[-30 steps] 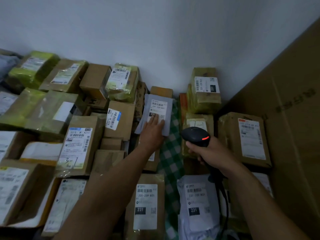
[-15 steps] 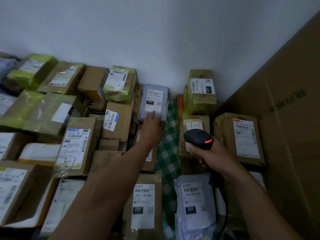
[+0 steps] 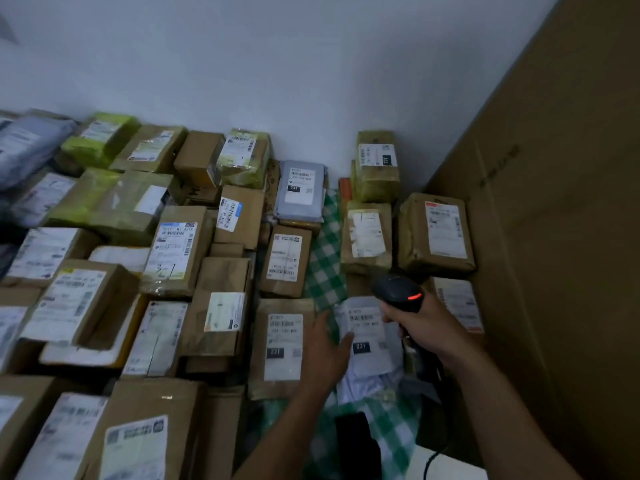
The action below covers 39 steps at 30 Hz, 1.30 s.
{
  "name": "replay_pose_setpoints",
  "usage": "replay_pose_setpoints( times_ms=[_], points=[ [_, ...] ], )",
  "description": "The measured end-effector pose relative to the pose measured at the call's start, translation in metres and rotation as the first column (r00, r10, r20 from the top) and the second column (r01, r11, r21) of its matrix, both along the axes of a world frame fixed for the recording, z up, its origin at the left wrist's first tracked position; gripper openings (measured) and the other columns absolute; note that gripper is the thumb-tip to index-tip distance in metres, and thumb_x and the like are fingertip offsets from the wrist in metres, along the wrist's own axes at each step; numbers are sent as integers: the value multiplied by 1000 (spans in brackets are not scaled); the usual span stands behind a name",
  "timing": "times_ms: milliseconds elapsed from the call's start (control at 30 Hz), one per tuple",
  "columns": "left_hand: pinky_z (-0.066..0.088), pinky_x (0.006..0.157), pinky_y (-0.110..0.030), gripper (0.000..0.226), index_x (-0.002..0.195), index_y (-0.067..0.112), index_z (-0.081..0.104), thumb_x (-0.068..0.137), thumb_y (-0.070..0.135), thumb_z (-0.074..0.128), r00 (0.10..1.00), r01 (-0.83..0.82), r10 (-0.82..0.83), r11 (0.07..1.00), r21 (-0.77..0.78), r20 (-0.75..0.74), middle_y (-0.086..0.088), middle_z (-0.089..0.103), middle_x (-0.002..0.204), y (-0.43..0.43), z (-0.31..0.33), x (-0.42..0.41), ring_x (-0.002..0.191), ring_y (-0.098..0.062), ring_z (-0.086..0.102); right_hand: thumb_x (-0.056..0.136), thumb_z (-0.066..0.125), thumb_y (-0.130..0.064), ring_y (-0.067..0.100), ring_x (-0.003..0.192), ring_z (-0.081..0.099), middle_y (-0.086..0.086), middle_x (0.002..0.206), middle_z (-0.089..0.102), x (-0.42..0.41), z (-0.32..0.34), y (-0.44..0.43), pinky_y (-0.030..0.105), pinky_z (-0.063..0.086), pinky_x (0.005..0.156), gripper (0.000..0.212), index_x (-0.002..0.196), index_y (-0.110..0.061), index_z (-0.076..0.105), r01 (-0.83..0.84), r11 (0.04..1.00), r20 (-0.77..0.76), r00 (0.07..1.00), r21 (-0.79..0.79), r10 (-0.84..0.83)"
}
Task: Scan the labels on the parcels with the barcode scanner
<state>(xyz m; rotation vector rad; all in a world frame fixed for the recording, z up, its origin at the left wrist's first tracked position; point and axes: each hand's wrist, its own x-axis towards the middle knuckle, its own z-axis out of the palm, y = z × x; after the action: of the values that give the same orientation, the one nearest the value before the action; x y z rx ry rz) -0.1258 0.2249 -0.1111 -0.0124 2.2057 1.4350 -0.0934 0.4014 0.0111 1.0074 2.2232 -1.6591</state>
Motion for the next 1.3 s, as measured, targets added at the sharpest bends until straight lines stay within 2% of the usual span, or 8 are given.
replay_pose_setpoints(
  times_ms=[233, 333, 467, 633, 833, 1000, 1167, 1300],
  points=[
    [52, 74, -29, 7, 96, 18, 65, 94, 19, 71, 999, -24, 25, 999, -22, 38, 1, 69, 93, -3, -12, 34, 88, -19, 65, 89, 81, -30, 10, 69, 68, 2, 88, 79, 58, -14, -11, 27, 52, 65, 22, 106, -17, 75, 22, 1000, -14, 1000, -20, -23],
    [47, 68, -24, 15, 85, 18, 61, 97, 17, 69, 997, -82, 82, 996, 39, 8, 2, 65, 83, -4, -1, 37, 78, -15, 62, 91, 80, -27, 10, 67, 65, 3, 84, 74, 71, -11, -15, 26, 48, 60, 21, 108, -20, 70, 27, 999, -63, 998, -39, -29],
    [55, 77, -31, 16, 97, 7, 65, 101, 23, 64, 987, -153, 147, 979, 135, 59, -6, 72, 94, -18, 22, 46, 89, -18, 68, 88, 82, -30, 10, 69, 68, 1, 87, 75, 85, -13, -18, 30, 54, 63, 33, 118, -24, 68, 60, 992, -105, 992, -106, -71],
    [60, 79, -29, 7, 99, 19, 67, 101, 25, 65, 981, -194, 191, 954, 229, 37, 8, 75, 97, -48, 57, 64, 88, -2, 70, 88, 82, -25, 8, 111, 63, -13, 120, 68, 93, -15, -32, 34, 48, 99, 47, 130, -31, 61, 146, 979, -252, 951, -143, -178],
    [62, 87, -43, 7, 105, 22, 67, 99, 25, 68, 984, -178, 170, 938, 297, 54, 13, 75, 102, -64, 79, 72, 94, -3, 72, 83, 86, -17, 7, 107, 71, -5, 118, 76, 91, -15, -51, 26, 55, 86, 45, 124, -24, 69, 204, 947, -284, 920, -247, -272],
    [59, 94, -35, 46, 131, 31, 64, 93, 7, 74, 967, -238, 252, 875, 420, 23, 19, 70, 125, -63, 86, 72, 118, 0, 64, 78, 86, -1, 12, 103, 73, -1, 113, 78, 91, -11, -52, 26, 57, 80, 50, 124, -16, 70, 220, 934, -292, 907, -282, -302],
    [54, 90, -25, 39, 106, 51, 72, 101, 14, 64, 980, -193, 199, 917, 348, 20, 30, 74, 105, -54, 96, 77, 99, 11, 67, 82, 82, 3, 13, 97, 75, 1, 107, 78, 90, -1, -55, 28, 57, 77, 36, 109, -19, 72, 227, 923, -328, 886, -310, -328],
    [59, 78, -24, 19, 111, 28, 78, 101, 18, 64, 966, -249, 257, 869, 428, 41, 12, 79, 99, -48, 93, 79, 97, -9, 73, 83, 81, 1, 16, 100, 75, 3, 109, 79, 90, -2, -57, 35, 58, 85, 37, 114, -18, 72, 256, 909, -320, 876, -328, -362]
  ],
)
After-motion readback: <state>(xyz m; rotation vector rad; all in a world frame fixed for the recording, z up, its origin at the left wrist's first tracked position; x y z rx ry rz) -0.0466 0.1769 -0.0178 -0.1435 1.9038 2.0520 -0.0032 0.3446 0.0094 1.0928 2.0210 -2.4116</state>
